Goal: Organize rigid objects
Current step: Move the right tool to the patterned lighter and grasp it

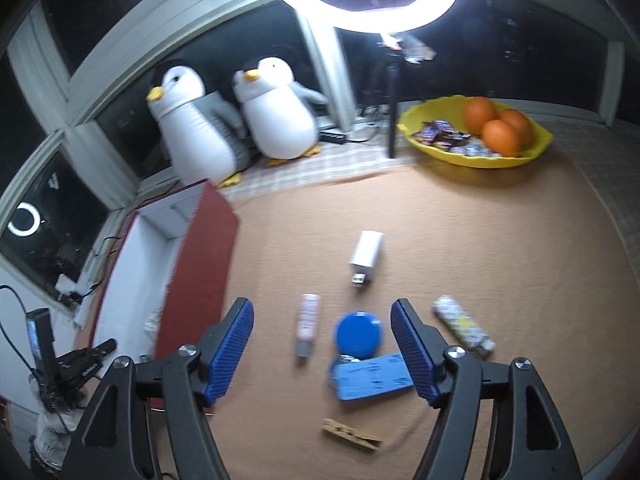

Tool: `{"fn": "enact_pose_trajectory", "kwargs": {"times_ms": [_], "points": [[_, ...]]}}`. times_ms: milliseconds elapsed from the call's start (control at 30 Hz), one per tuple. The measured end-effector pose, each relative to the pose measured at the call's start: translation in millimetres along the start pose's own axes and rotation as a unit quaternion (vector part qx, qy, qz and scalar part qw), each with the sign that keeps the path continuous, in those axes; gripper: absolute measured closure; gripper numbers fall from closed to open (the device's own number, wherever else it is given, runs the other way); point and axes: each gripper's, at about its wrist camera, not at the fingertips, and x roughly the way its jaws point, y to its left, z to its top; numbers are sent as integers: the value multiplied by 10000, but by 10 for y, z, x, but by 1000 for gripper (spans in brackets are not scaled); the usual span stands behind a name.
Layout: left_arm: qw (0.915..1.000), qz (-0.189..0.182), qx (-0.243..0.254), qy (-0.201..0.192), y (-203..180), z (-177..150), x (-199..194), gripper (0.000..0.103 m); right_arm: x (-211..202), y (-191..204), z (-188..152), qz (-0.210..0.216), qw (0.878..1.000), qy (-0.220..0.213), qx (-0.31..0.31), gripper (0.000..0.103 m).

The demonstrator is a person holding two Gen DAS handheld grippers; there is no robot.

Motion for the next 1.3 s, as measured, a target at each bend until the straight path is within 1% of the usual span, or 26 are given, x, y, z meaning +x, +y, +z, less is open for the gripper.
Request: {"fn": "enact_pose_trajectory", "kwargs": {"times_ms": [267,433,700,767,833,900,1033,1167,1233,1300], "points": [[10000,-29,58,16,-3,2,0,96,47,-685,-133,-558,9972,300,408,36],[9999,-5,125,24,-22,0,1,96,169,-976,-232,-662,9943,543,628,36],[9999,1,164,40,-33,8,3,96,414,-1084,-304,-1056,9908,753,383,36],[9999,1,160,36,-34,7,4,96,536,-1052,-309,-1084,9897,912,202,41],[9999,-2,162,36,-33,8,3,96,618,-1014,-310,-1118,9886,1008,43,48],[9999,-2,149,40,-33,6,6,96,716,-968,-299,-1150,9869,1118,-170,50],[9999,8,125,39,-35,4,5,96,868,-954,-244,-1145,9843,1297,-336,57],[9999,11,90,59,-29,1,19,96,1009,-943,-197,-1216,9804,1440,-566,61],[9999,9,78,67,-27,1,23,96,1068,-961,-179,-1222,9788,1528,-606,66],[9999,8,72,69,-27,1,22,96,1101,-977,-177,-1226,9777,1583,-627,67]]}}
